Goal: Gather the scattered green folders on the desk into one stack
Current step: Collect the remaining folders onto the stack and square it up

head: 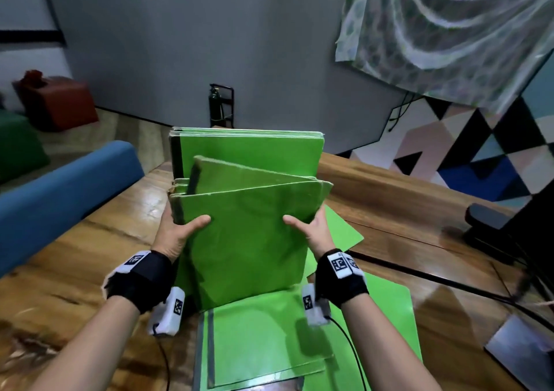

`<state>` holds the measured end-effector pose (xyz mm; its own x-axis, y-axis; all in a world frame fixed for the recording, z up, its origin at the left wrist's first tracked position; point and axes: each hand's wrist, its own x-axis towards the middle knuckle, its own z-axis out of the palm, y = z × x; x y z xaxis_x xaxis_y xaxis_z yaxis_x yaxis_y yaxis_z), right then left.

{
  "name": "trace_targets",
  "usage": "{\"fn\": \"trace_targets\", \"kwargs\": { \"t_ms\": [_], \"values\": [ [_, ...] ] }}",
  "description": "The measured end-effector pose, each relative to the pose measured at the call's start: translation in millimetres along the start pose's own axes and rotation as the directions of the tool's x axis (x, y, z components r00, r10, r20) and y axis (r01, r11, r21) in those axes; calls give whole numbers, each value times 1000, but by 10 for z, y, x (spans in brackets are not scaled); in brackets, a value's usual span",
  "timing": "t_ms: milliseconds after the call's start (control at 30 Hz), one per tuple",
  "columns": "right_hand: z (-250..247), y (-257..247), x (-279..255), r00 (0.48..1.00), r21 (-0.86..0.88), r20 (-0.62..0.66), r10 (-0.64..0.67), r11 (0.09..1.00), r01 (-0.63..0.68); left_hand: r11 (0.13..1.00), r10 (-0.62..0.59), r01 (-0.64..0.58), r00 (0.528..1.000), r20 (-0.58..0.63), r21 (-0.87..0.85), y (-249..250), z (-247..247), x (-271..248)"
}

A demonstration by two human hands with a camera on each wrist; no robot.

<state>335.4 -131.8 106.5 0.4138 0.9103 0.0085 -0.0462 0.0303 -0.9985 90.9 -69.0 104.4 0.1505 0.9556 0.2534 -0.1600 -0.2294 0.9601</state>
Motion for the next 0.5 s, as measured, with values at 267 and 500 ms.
{"fn": "trace_targets", "kwargs": {
  "t_ms": [267,500],
  "values": [
    [66,557,101,994,-4,-92,53,999,-54,990,3,9,996,-87,141,224,57,-28],
    [109,492,-179,981,98,-187,41,995,-23,987,96,-75,983,-153,140,286,145,-50]
  ]
}}
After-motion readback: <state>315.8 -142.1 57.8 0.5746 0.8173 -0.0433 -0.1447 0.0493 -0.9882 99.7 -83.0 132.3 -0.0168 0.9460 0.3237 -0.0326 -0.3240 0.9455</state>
